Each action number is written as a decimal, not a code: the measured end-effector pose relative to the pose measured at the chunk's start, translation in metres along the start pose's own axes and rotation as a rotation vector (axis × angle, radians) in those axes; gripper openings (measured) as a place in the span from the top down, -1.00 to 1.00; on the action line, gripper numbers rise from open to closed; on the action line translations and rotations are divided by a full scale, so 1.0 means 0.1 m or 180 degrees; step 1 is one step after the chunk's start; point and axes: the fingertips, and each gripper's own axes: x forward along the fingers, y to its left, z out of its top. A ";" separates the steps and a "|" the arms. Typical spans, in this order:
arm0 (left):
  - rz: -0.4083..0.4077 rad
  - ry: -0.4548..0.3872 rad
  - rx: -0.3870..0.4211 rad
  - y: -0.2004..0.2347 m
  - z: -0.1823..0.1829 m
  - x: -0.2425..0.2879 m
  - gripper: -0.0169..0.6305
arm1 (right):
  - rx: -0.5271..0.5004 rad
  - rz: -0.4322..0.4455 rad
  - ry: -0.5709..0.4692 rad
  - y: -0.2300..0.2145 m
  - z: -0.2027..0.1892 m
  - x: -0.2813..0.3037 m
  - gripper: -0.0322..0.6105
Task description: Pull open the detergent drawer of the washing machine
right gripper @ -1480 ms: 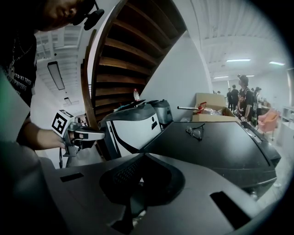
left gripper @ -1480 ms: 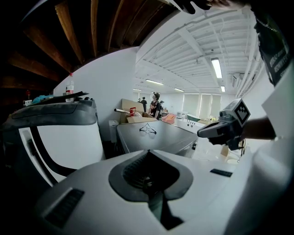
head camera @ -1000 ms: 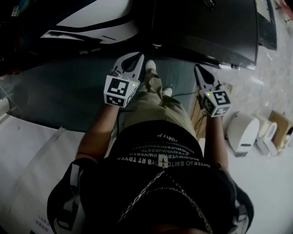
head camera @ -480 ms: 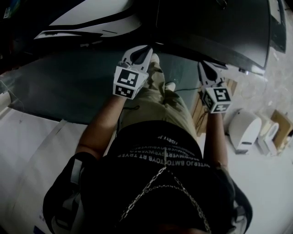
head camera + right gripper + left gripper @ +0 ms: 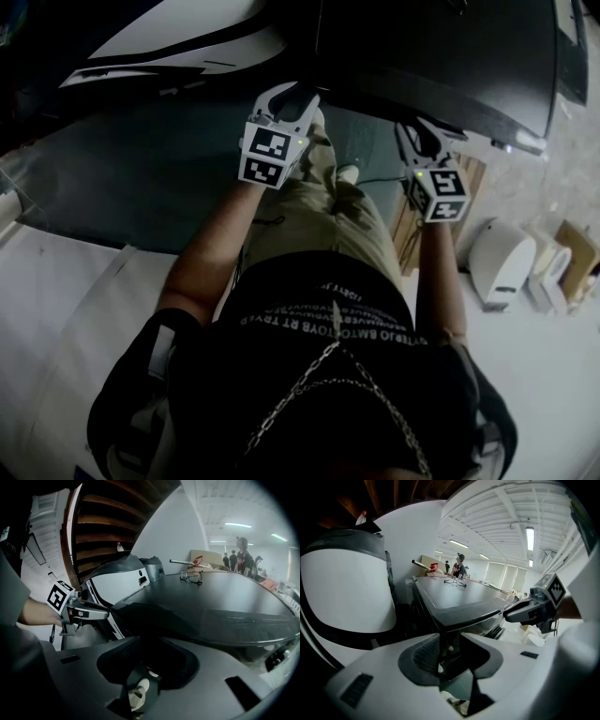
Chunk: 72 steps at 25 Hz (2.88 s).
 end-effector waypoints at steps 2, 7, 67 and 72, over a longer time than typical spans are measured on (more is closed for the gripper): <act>0.0017 0.0006 -0.0021 0.02 -0.01 0.03 0.58 | -0.0005 -0.0010 -0.0022 -0.01 0.02 0.02 0.61; 0.0037 -0.0026 -0.0051 0.05 0.00 0.09 0.54 | -0.0032 -0.0137 -0.0071 -0.10 -0.03 0.05 0.61; -0.0027 0.0142 -0.0144 -0.55 -0.57 -0.45 0.44 | 0.0035 0.0017 0.0293 0.38 -0.57 -0.41 0.66; -0.0023 0.0156 -0.0138 -0.65 -0.65 -0.51 0.43 | 0.0042 0.0032 0.0310 0.40 -0.68 -0.49 0.67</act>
